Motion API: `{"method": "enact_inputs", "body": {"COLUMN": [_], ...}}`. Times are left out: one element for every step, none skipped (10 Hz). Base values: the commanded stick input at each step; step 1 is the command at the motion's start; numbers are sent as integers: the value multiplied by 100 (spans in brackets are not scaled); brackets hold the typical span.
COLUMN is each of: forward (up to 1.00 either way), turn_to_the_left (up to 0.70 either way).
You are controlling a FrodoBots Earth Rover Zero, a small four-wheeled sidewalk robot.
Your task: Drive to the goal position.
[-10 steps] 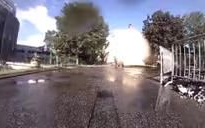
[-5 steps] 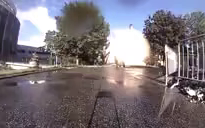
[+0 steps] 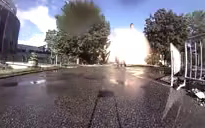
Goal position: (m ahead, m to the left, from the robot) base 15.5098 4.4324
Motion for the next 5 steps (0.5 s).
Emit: {"method": "enact_inputs", "body": {"forward": [50, 50, 50, 50, 50], "turn_to_the_left": [0, 0, 0, 0, 0]}}
